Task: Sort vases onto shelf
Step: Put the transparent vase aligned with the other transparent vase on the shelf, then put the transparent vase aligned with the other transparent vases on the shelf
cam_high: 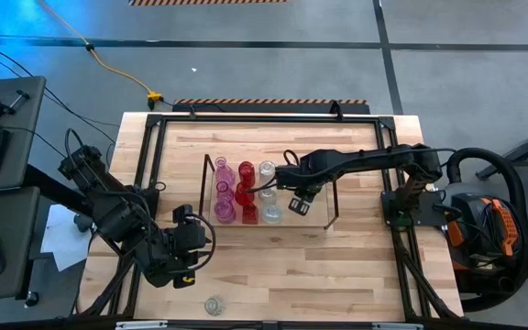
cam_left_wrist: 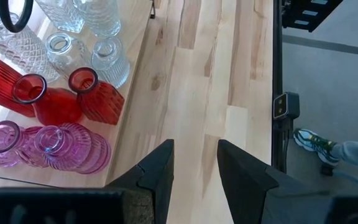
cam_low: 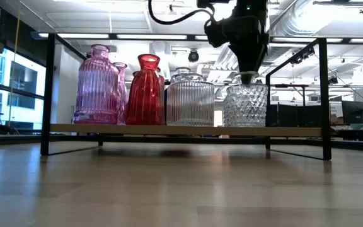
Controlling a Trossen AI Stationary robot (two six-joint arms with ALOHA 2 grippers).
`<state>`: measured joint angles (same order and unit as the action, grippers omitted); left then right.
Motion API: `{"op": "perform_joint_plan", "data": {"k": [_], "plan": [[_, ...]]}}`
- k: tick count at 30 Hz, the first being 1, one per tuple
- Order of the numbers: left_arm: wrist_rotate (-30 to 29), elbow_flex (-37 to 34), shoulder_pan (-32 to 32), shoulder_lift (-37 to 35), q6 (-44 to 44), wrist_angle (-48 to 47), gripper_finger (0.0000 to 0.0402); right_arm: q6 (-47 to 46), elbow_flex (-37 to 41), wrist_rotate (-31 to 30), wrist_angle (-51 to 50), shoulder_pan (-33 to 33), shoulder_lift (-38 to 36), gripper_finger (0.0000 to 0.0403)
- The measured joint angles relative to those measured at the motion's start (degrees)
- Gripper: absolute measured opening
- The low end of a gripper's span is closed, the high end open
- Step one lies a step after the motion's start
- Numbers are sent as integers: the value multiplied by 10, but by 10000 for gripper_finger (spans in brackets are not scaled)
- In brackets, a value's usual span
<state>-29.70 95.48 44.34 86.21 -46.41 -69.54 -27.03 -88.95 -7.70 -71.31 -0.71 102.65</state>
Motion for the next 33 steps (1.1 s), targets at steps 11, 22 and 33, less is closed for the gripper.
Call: {"op": "perform_joint_plan", "data": {"k": [11, 22, 33], "plan": [[-2, 0, -1, 0, 1, -1, 115, -14, -1, 5, -1, 0, -4, 82], [-9, 0, -1, 0, 10, -1, 115, -46, -2, 8, -3, 0, -35, 83], [26, 0, -1, 0, 17, -1, 115, -88, -3, 58, 115, -62, -74, 83]]}}
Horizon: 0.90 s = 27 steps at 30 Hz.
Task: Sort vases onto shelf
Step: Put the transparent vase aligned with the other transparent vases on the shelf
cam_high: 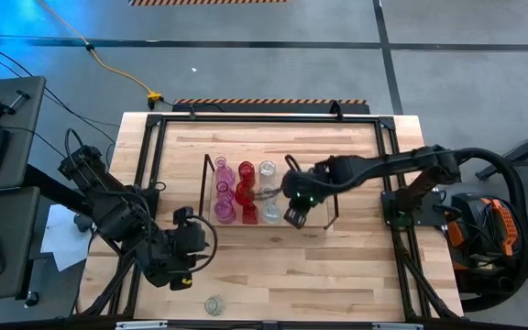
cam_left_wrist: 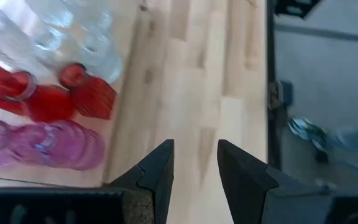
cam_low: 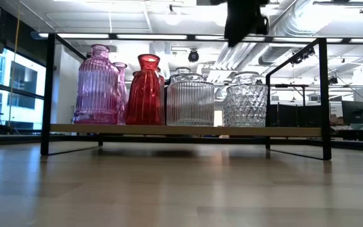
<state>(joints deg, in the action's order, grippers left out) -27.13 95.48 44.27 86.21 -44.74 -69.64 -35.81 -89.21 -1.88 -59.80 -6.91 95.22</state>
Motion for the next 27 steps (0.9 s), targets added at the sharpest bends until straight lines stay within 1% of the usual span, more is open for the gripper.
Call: {"op": "perform_joint_plan", "data": {"k": [2, 7, 12, 14, 18, 21, 24, 26, 27], "plan": [[29, 0, 0, 0, 9, 0, 115, -9, 0, -5, 20, -19, -4, 83], [76, 0, 0, 3, 35, 1, 115, -37, 0, -36, 33, -57, -6, 83], [116, 0, 0, 22, 45, 10, 115, -53, 0, -41, 49, -98, -6, 83], [127, 0, 2, 34, 51, 32, 115, -53, 0, -46, 50, -121, -6, 83], [132, -1, 14, 64, 57, 113, 115, -53, 0, -91, 50, -168, -6, 83], [133, -1, 16, 90, 16, 136, 115, -54, 0, -120, 57, -194, -6, 83], [140, -1, 11, 106, -35, 139, 115, -49, 0, -128, 81, -206, -5, 83], [163, -1, 10, 113, -67, 139, 115, -35, 0, -126, 100, -207, -5, 83], [184, -1, 10, 115, -80, 140, 115, -28, 0, -126, 107, -208, -4, 83]]}}
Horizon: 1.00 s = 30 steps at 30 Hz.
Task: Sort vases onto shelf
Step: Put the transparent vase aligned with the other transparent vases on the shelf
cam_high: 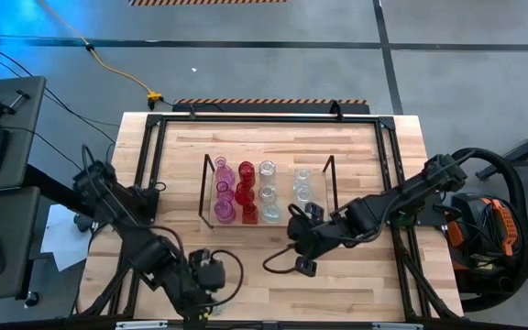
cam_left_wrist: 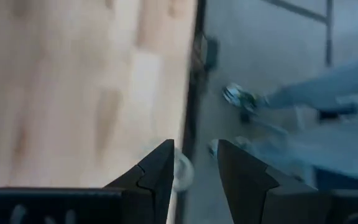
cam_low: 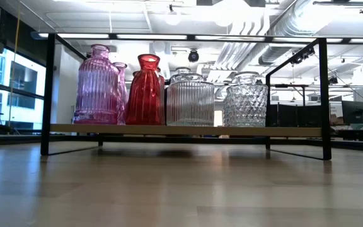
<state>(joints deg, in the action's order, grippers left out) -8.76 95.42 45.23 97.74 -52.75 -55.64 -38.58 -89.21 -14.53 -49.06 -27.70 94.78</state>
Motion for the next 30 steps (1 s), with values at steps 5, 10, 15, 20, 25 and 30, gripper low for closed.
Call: {"op": "perform_joint_plan", "data": {"k": [5, 10, 15, 20, 25, 30], "plan": [[73, 0, 21, 14, -68, -1, 115, 35, 0, 0, 17, -7, 0, 83], [78, 0, 49, 39, -138, -1, 115, 56, 0, 1, 20, -23, 1, 83], [62, 0, 54, 68, -188, -1, 115, 71, 0, 13, 44, -35, 1, 83], [48, 0, 50, 100, -238, -6, 115, 80, 0, 33, 70, -40, 1, 83], [31, 0, 50, 114, -284, -10, 115, 90, 0, 39, 70, -47, 1, 83], [4, 0, 55, 113, -331, -68, 115, 91, 0, 43, 69, -50, 1, 83]]}}
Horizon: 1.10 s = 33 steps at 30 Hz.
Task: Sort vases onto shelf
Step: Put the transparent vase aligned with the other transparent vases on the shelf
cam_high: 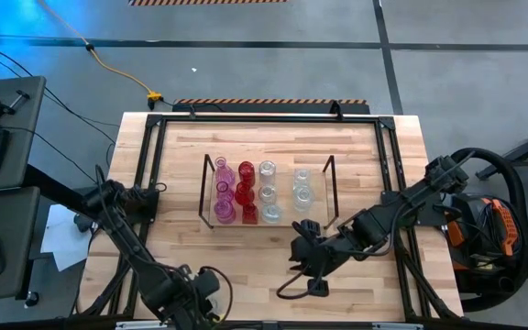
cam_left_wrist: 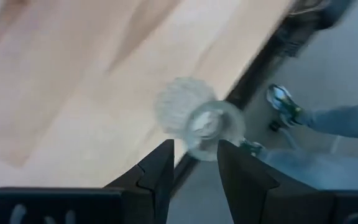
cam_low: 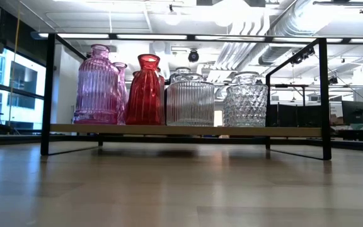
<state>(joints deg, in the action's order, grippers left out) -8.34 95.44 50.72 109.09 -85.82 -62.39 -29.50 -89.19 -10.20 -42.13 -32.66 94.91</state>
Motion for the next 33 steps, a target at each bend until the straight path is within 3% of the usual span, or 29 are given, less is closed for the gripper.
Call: {"op": "perform_joint_plan", "data": {"k": [33], "plan": [[22, -5, -20, -2, -11, 22, 115, 21, 0, 1, -18, -8, 0, 83]]}}
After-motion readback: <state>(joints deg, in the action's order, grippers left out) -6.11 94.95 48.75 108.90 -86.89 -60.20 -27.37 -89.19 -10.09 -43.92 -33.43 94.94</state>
